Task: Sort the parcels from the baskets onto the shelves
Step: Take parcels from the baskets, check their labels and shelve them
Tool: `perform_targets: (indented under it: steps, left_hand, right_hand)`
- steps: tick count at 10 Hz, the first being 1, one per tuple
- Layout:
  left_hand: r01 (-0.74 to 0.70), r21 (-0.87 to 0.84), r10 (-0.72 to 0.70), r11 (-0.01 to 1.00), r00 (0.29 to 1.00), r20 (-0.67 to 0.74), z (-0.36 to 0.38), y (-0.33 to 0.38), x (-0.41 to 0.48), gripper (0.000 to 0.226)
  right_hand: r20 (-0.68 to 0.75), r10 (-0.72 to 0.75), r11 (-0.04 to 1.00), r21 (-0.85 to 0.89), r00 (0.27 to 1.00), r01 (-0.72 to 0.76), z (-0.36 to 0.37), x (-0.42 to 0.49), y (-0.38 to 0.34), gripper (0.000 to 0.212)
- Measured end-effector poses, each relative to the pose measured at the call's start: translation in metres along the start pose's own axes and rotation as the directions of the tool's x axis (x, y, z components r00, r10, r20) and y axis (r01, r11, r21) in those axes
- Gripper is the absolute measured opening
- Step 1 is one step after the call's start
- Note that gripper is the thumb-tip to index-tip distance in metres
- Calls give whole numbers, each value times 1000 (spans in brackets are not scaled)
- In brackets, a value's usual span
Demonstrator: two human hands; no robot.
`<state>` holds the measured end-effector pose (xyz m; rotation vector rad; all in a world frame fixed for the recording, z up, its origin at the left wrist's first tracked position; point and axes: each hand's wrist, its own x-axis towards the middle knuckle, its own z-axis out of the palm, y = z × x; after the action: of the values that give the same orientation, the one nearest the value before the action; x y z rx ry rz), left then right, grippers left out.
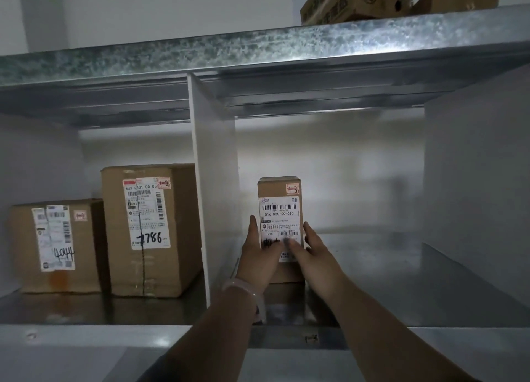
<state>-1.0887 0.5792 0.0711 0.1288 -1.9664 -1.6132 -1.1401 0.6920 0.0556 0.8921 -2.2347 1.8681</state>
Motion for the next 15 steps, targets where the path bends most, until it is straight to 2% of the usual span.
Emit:
perform_targets:
  steps: [1, 2, 3, 4, 5, 6, 7, 8, 9, 10, 11, 12, 13, 15]
  left_hand:
    - [9, 7, -9, 1000, 1000, -25, -2, 5, -14, 67]
    - [24, 17, -24, 1000, 1000, -8, -4, 16, -35, 71]
    - [2, 58, -3, 998, 1000, 11, -6, 26, -56, 64]
    - [-47, 118, 43, 992, 998, 39, -11, 35, -77, 48]
    - [-63, 129, 56, 990, 996, 63, -21, 37, -93, 41]
    - [-39, 108, 28, 993, 995, 96, -44, 34, -106, 50]
    - [44, 70, -53, 997, 992, 119, -82, 31, -123, 53]
    - [53, 105, -64, 993, 992, 106, -139, 27, -147, 55]
    - [51, 122, -56, 991, 998, 41, -209, 17, -169, 30]
    - [101, 94, -92, 990, 992, -92, -283, 14, -196, 34]
    - [139, 119, -117, 983, 977, -176, -356, 2, -220, 53]
    - [171, 134, -138, 976, 963, -230, -429, -12, -244, 56]
    - [247, 86, -203, 965, 915, -349, -501, -30, -268, 66]
    - [374, 45, -292, 926, 790, -540, -618, -79, -307, 52]
  right_hand:
    - [-10, 58, 998, -11, 998, -58, -4, -14, -16, 28]
    - [-37, 100, 994, -47, 994, -101, -8, -25, -22, 42]
    - [-89, 157, 983, -77, 984, -164, -6, -40, -25, 70]
    - [-124, 152, 981, -100, 981, -165, -3, -60, -29, 67]
    - [-148, 113, 987, -101, 983, -128, 6, -81, -39, 55]
    - [-162, 58, 990, -118, 985, -77, 25, -102, -56, 39]
    - [-206, 65, 996, -52, 977, -77, 57, -126, -74, 41]
    - [-200, 77, 997, -16, 977, -82, 109, -150, -93, 40]
    - [-128, 78, 997, -9, 989, -80, 174, -172, -118, 28]
    - [-74, -11, 1000, -13, 997, 10, 246, -190, -141, 14]
    - [46, 68, 998, 12, 997, -69, 319, -213, -165, 35]
    - [199, 90, 995, 13, 976, -94, 390, -231, -180, 41]
    - [373, 90, 996, -38, 924, -81, 460, -247, -194, 43]
    - [562, 94, 991, 22, 822, -129, 586, -266, -190, 43]
